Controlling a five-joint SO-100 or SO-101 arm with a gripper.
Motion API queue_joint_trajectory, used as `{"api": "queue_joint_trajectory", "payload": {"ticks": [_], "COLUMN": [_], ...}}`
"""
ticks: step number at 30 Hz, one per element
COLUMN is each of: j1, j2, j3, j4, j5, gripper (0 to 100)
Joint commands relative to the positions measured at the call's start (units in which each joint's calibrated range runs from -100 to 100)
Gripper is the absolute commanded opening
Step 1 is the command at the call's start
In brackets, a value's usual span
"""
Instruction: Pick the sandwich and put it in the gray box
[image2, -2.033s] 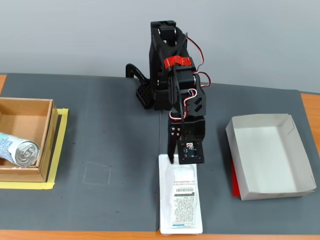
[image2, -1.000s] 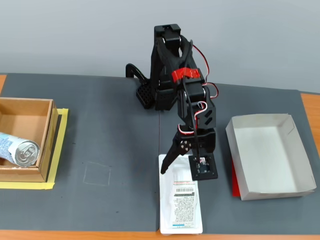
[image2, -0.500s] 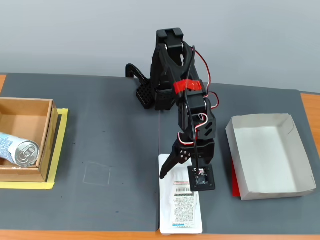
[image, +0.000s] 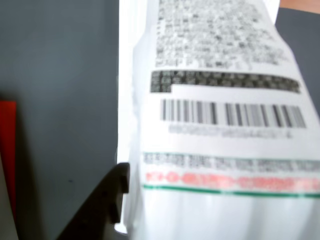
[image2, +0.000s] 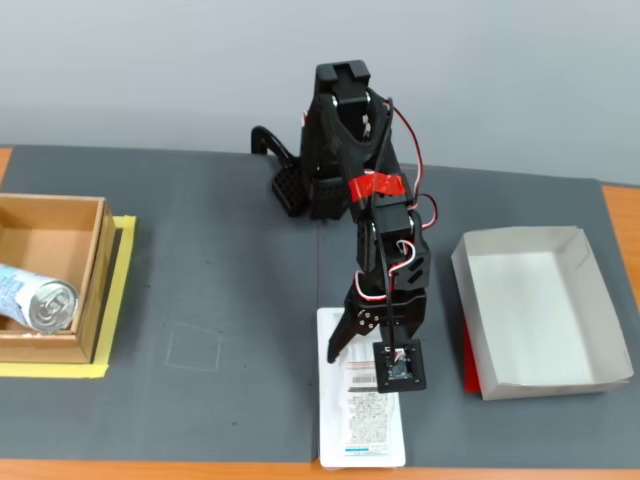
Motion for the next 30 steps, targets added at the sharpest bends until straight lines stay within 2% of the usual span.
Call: {"api": "queue_joint_trajectory", "payload": {"ticks": [1, 10, 23, 30], "j1": [0.42, 1.17, 1.54, 1.02], "j2": [-0.46, -0.55, -1.9, -8.26], "j3": [-2.04, -2.04, -2.4, -2.04], "j4": [-0.73, -0.73, 0.05, 0.05], "j5": [0.15, 0.2, 0.15, 0.2], "gripper": [23, 2, 2, 2]}}
